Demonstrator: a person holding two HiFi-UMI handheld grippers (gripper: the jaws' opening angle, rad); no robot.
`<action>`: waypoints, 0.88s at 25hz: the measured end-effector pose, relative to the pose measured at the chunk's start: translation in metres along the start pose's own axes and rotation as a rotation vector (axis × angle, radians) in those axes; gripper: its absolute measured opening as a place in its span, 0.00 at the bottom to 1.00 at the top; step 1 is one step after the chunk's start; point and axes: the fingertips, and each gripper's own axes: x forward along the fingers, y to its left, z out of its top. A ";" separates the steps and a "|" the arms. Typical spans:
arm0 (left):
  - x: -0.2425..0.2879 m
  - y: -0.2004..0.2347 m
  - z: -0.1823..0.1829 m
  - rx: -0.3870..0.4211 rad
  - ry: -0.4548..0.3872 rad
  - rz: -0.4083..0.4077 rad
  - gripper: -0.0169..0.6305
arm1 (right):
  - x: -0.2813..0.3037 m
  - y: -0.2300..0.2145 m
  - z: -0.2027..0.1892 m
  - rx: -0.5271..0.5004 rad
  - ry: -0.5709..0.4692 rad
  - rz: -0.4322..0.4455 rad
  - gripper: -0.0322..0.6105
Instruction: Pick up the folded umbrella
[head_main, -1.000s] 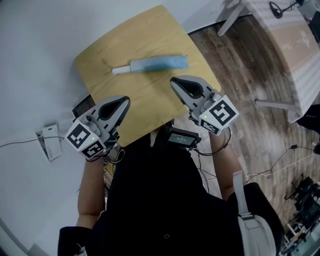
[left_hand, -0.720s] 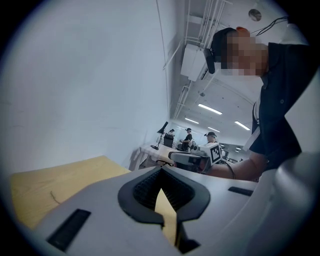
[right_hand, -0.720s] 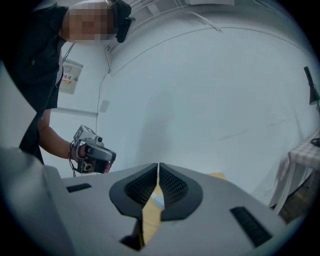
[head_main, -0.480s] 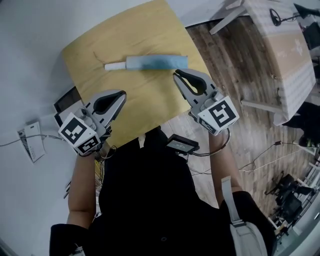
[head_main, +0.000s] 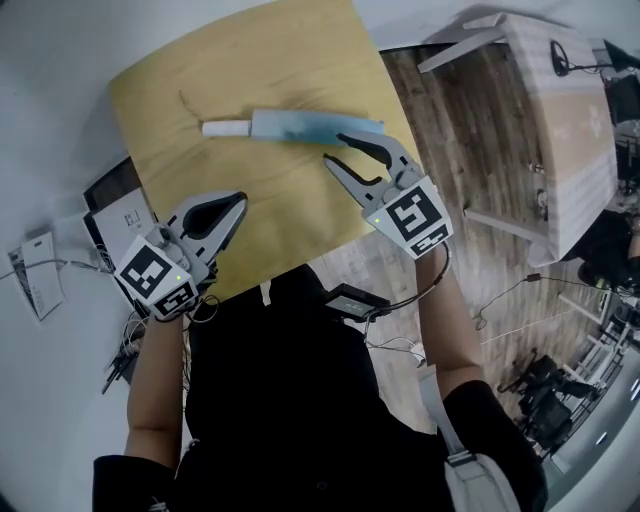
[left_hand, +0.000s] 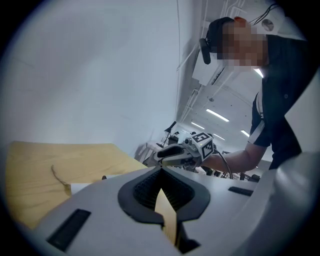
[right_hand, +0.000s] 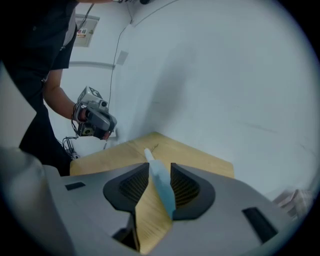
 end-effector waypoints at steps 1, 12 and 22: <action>0.002 0.002 -0.002 -0.005 0.002 -0.005 0.04 | 0.005 -0.001 -0.004 -0.008 0.021 0.010 0.25; 0.020 0.014 -0.012 -0.044 0.002 -0.046 0.04 | 0.040 -0.008 -0.023 -0.095 0.121 0.048 0.44; 0.014 0.029 -0.020 -0.074 0.013 -0.028 0.04 | 0.080 -0.015 -0.070 -0.213 0.335 0.104 0.51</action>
